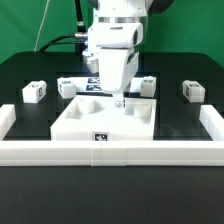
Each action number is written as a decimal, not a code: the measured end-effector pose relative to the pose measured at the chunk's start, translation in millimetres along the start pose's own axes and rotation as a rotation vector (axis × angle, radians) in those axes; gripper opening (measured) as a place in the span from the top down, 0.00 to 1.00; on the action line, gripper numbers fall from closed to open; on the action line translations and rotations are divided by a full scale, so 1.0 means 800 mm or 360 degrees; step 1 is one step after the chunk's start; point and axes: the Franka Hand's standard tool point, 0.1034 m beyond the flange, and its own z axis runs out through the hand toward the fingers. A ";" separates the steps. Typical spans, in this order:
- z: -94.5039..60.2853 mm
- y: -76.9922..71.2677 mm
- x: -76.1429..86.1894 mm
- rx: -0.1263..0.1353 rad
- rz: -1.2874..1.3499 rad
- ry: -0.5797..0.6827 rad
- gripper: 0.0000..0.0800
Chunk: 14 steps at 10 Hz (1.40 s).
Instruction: Assemble one leg
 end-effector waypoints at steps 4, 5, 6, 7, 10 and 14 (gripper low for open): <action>0.000 0.000 0.000 0.0001 0.0001 0.0000 0.92; 0.000 0.000 0.000 0.0001 0.0001 -0.0001 0.92; 0.000 0.000 0.000 0.0001 0.0001 -0.0001 0.92; 0.000 0.000 0.000 0.0001 0.0001 -0.0001 0.92; 0.000 0.000 0.000 0.0003 0.0000 -0.0002 0.92; -0.002 0.007 0.026 0.0268 -0.0244 -0.0135 0.92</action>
Offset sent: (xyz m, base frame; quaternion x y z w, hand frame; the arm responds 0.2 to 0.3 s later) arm 0.0000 0.0000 0.0000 0.0000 0.0000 0.0000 1.0000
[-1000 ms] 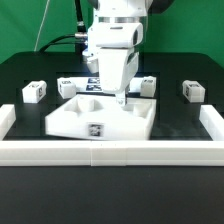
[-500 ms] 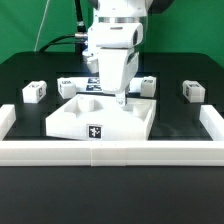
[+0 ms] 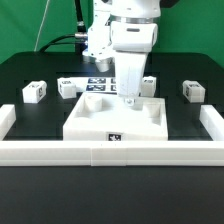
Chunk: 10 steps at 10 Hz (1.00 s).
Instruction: Assemble one leg
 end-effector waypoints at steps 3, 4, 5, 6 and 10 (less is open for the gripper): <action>-0.003 0.009 0.002 -0.0017 -0.0003 0.0005 0.92; -0.003 0.009 0.002 -0.0017 -0.0003 0.0005 0.92; -0.001 0.011 0.002 -0.0015 -0.0044 0.0006 0.92; -0.004 0.014 0.016 -0.0013 -0.0047 0.0011 0.92; -0.003 0.021 0.057 0.0028 -0.0095 0.0029 0.92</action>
Offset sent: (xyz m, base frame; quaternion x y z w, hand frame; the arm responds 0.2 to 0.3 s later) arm 0.0000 0.0000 0.0000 0.0000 0.0000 0.0000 1.0000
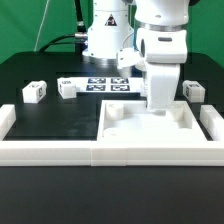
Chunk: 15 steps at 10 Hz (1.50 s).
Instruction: Assemble one leg
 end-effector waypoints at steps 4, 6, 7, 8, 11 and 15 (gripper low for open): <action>-0.001 0.000 0.016 -0.0003 0.0002 0.0005 0.92; -0.001 0.000 0.022 -0.0007 0.0002 0.0004 0.92; -0.002 0.000 0.022 -0.0006 0.0002 0.0003 0.92; -0.002 0.000 0.021 -0.0001 0.0003 0.0001 0.92; -0.002 -0.001 0.021 0.0001 0.0010 0.0000 0.77; -0.001 -0.001 0.020 0.0004 0.0012 -0.0001 0.37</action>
Offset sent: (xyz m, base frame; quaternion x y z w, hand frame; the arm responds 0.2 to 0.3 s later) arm 0.0056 0.0245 -0.0028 0.0144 0.0084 -0.0197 0.9997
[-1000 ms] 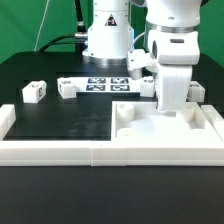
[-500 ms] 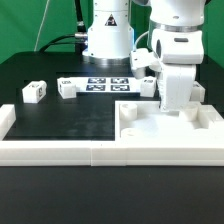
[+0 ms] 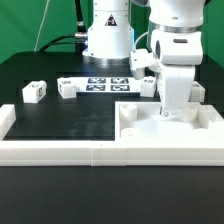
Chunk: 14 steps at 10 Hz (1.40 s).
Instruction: Assemble one leg
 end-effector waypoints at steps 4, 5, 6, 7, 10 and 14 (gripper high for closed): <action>0.001 0.000 -0.001 0.0002 0.0001 0.0000 0.19; 0.001 0.000 -0.001 0.0002 0.0001 0.0000 0.19; -0.001 -0.001 0.000 -0.0001 0.0019 -0.0001 0.19; -0.013 -0.005 0.002 -0.0016 0.0086 -0.0007 0.19; -0.046 -0.029 0.009 -0.0048 0.0281 -0.0031 0.19; -0.046 -0.033 0.012 -0.0043 0.0358 -0.0035 0.19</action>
Offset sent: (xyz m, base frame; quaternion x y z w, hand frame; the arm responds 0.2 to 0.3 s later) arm 0.0000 0.0000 0.0000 0.0000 0.0000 0.0000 1.0000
